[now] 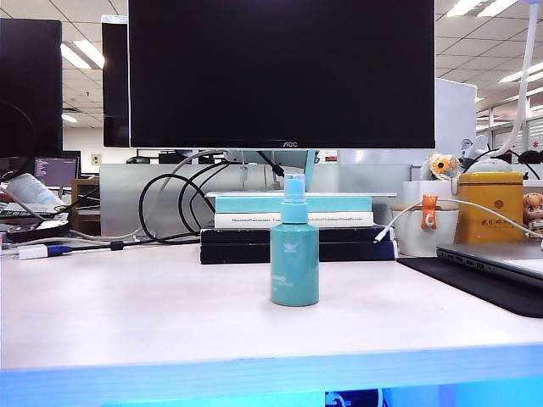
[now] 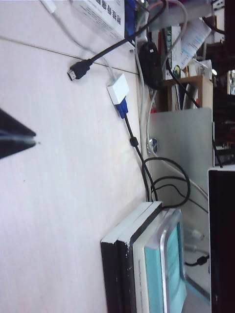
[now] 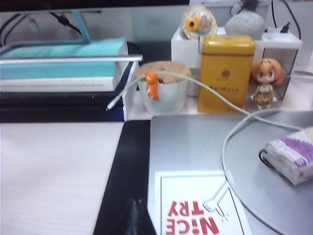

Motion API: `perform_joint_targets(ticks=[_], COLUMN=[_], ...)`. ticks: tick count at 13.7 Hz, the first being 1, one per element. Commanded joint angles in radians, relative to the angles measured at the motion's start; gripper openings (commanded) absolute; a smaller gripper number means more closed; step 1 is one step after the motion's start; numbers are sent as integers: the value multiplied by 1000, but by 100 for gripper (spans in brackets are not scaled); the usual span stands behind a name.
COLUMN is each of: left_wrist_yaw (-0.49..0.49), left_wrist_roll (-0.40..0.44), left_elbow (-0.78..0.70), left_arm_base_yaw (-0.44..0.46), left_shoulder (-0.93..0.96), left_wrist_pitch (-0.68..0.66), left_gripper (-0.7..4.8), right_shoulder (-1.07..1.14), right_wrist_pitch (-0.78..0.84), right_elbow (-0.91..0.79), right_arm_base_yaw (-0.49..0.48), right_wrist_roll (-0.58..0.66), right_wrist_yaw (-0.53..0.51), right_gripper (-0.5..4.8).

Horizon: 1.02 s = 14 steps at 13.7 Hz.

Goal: Pick up the sprayer with the left hand, pick up its lid with the right hand then put the lid on the sprayer.

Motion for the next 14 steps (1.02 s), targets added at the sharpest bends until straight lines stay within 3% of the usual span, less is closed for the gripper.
perform_joint_targets(ticks=[1, 3, 6, 8, 10, 11, 14], left_wrist_yaw=[-11, -175, -182, -181, -182, -177, -179], left_wrist_roll=[-42, -35, -35, -36, -42, -132, -136], left_elbow=[0, 0, 0, 0, 1, 0, 0], left_arm_base_yaw=[0, 0, 0, 0, 0, 0, 0], left_shoulder=[-4, -4, -4, -4, -4, -4, -4], left_wrist_pitch=[-15, -37, -38, -133, -67, -70, -71], left_gripper=[-6, -5, -3, -2, -2, -2, -2], right_shoulder=[-6, -6, -6, -6, -6, -6, -6], right_wrist_pitch=[-23, -36, -29, -28, -29, -28, -28], right_elbow=[-6, -6, -6, -6, -6, -6, -6], right_arm_base_yaw=[-41, -86, -84, -84, -84, -84, -84], right_wrist_roll=[-5, 25, 26, 26, 26, 26, 26], right_wrist_yaw=[9, 9, 5, 6, 5, 5, 5], right_gripper=[-6, -6, -5, -5, -5, -5, -5])
